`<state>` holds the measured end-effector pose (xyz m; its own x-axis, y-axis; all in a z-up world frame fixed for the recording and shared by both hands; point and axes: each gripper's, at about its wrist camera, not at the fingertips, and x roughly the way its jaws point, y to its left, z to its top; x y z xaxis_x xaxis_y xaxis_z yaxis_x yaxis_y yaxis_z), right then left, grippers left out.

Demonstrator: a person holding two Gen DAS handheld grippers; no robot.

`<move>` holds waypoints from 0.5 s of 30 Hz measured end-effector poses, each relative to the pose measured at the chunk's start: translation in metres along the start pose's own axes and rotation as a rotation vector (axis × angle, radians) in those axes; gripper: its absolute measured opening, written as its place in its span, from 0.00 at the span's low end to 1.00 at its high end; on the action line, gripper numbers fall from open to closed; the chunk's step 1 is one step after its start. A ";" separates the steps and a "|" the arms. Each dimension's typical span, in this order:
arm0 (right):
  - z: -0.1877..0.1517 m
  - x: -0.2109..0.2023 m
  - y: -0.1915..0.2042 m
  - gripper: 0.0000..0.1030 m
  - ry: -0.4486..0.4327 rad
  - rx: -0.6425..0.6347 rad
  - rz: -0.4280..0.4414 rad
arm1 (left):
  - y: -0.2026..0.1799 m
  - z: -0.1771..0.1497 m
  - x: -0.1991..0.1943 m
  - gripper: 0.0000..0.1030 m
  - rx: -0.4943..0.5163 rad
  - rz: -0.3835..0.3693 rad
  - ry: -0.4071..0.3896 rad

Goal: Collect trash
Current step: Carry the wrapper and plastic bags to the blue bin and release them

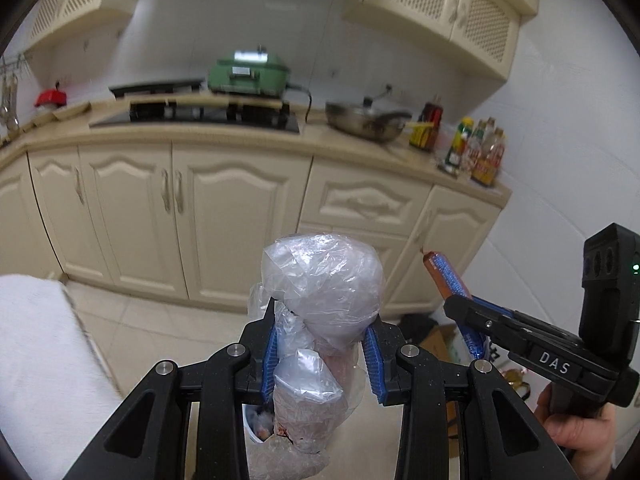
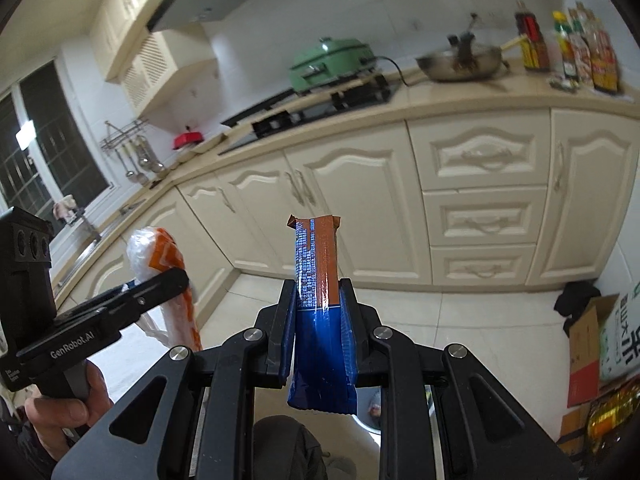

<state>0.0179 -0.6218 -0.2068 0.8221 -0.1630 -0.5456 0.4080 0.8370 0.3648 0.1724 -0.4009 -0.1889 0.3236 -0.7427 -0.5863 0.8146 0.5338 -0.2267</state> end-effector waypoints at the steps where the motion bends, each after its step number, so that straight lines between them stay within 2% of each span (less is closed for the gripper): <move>1: -0.001 0.007 -0.006 0.19 0.012 0.011 -0.001 | -0.002 0.006 0.013 0.31 -0.004 0.003 0.018; 7: -0.013 0.051 -0.038 0.19 0.096 0.076 -0.027 | 0.004 0.020 0.096 0.31 -0.041 0.003 0.163; 12: -0.028 0.088 -0.061 0.19 0.171 0.128 -0.041 | 0.004 0.038 0.155 0.33 -0.051 0.010 0.252; 14: -0.034 0.104 -0.070 0.21 0.201 0.144 -0.050 | 0.006 0.044 0.176 0.36 -0.055 0.023 0.285; 15: -0.037 0.112 -0.074 0.22 0.214 0.157 -0.047 | 0.008 0.047 0.187 0.49 -0.056 0.036 0.305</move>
<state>0.0648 -0.6827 -0.3233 0.7050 -0.0718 -0.7056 0.5140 0.7372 0.4386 0.2623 -0.5547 -0.2639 0.1858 -0.5720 -0.7989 0.7750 0.5852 -0.2387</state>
